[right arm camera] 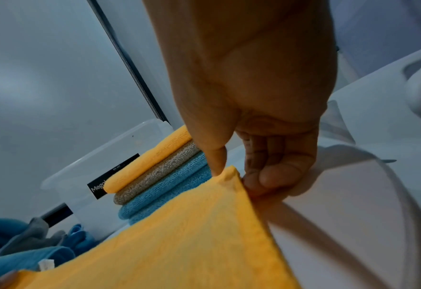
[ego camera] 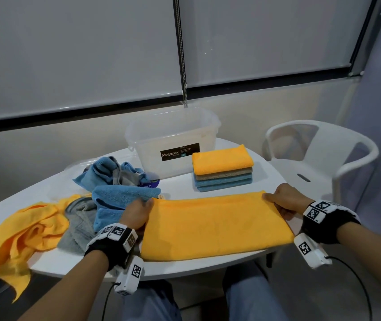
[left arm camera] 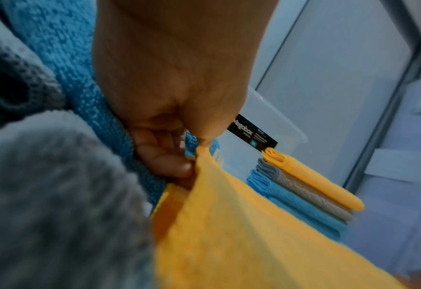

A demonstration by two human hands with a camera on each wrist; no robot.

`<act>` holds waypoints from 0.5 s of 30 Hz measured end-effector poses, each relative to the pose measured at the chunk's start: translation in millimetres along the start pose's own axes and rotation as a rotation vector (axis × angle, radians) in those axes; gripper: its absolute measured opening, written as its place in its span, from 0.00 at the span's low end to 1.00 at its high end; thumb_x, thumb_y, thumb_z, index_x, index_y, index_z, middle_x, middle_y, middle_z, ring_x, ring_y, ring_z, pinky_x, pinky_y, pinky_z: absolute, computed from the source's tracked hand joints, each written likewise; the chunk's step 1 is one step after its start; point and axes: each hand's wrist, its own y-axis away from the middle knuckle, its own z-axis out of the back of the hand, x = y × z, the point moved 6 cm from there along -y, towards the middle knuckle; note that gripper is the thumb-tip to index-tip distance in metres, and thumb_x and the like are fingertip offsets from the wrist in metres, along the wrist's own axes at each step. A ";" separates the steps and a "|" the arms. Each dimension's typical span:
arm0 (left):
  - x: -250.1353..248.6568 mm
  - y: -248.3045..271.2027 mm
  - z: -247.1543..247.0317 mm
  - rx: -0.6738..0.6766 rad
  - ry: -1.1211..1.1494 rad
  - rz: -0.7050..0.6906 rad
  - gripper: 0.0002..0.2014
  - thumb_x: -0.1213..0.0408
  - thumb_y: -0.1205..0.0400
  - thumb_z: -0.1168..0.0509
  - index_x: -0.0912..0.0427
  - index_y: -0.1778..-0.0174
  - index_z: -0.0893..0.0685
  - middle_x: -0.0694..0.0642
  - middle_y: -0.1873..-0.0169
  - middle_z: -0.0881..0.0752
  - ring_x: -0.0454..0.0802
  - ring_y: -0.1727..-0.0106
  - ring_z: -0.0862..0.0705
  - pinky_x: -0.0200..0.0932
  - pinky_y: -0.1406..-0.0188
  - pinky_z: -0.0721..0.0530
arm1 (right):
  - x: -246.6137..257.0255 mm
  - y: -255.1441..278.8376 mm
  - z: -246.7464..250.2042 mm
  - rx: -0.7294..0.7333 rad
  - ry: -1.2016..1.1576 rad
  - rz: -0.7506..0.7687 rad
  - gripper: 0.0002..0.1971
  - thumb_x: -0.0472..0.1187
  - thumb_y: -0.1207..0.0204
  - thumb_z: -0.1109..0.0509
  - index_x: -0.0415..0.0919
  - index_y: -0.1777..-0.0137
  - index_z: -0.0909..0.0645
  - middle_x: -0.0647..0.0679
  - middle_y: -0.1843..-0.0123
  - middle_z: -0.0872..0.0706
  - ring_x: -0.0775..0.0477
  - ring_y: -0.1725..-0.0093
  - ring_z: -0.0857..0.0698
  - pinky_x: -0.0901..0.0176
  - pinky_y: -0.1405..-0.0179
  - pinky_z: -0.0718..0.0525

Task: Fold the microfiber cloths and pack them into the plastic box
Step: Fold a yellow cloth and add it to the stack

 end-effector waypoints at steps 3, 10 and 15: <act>12.8 0.2 16.2 -0.067 0.025 0.026 0.24 0.51 0.08 0.50 0.67 0.53 0.19 0.65 0.58 0.16 0.63 0.52 0.15 0.48 0.56 0.23 | 6.8 2.8 -7.6 0.039 0.035 0.049 0.21 0.47 0.25 0.22 0.35 0.69 0.25 0.40 0.81 0.20 0.43 0.82 0.22 0.56 0.77 0.22; -0.9 -4.2 37.0 -0.067 -0.141 0.040 0.12 0.60 0.15 0.38 0.63 0.62 0.22 0.62 0.68 0.15 0.62 0.64 0.13 0.49 0.65 0.16 | 39.2 11.3 -9.8 0.052 0.123 0.139 0.17 0.36 0.25 0.26 0.41 0.67 0.32 0.44 0.70 0.28 0.46 0.71 0.24 0.57 0.72 0.22; -93.1 9.3 44.2 -0.026 -0.050 -0.335 0.08 0.60 0.18 0.29 0.55 0.48 0.21 0.55 0.57 0.13 0.53 0.58 0.13 0.43 0.63 0.15 | 108.5 49.3 -1.8 0.171 -0.096 0.409 0.12 0.28 0.28 0.24 0.41 0.60 0.25 0.48 0.69 0.26 0.48 0.69 0.26 0.57 0.72 0.27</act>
